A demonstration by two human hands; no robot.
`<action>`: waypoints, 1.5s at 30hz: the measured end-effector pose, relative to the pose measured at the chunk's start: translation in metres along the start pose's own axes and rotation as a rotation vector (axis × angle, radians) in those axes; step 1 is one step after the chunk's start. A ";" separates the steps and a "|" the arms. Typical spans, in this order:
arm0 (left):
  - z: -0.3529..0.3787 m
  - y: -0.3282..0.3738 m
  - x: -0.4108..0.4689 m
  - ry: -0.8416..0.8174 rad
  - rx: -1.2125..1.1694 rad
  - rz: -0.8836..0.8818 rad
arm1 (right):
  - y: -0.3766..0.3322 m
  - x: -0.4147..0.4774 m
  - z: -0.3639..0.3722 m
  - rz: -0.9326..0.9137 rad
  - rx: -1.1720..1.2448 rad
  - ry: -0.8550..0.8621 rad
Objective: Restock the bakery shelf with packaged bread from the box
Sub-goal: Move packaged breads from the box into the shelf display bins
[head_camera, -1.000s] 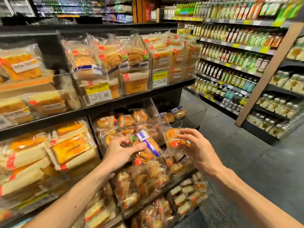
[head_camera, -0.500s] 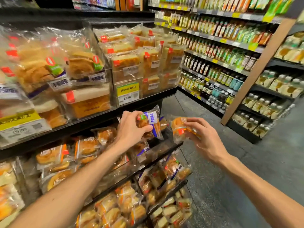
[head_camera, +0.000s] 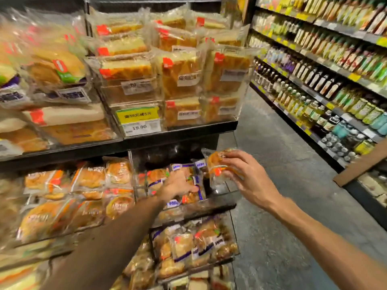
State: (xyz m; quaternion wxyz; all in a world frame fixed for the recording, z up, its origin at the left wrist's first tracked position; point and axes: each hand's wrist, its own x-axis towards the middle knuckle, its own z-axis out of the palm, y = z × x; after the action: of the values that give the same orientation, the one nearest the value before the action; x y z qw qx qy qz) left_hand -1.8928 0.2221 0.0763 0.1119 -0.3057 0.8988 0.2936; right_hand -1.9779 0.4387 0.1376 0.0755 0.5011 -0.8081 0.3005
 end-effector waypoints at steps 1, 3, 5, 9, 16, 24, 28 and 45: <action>0.003 0.000 0.000 -0.019 0.000 -0.017 | 0.004 0.002 0.000 -0.035 0.010 -0.005; 0.006 0.003 0.000 -0.043 0.045 -0.032 | 0.012 0.007 -0.001 -0.085 0.032 -0.006; 0.007 0.007 0.000 -0.078 0.156 -0.022 | 0.016 0.009 -0.001 -0.122 0.051 -0.006; 0.010 0.016 0.002 -0.113 0.358 -0.021 | 0.023 0.010 0.001 -0.190 0.070 -0.024; 0.003 0.018 -0.008 -0.188 0.469 -0.057 | 0.026 0.004 0.006 -0.235 0.102 -0.061; -0.051 0.008 -0.080 0.027 -1.121 -0.136 | 0.001 0.010 0.016 -0.320 0.162 -0.116; -0.067 -0.016 -0.134 0.008 -1.124 -0.016 | -0.044 0.015 0.033 -0.435 0.271 -0.204; -0.113 -0.184 -0.216 0.422 -1.199 -0.036 | -0.227 0.045 0.136 -0.083 0.412 -0.336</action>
State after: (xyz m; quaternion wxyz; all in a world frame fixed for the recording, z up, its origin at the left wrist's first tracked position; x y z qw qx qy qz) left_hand -1.6120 0.1408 0.1647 -0.2535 -0.3815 0.5756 0.6774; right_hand -1.7815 0.2562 0.1398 -0.1509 0.5813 -0.7100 0.3678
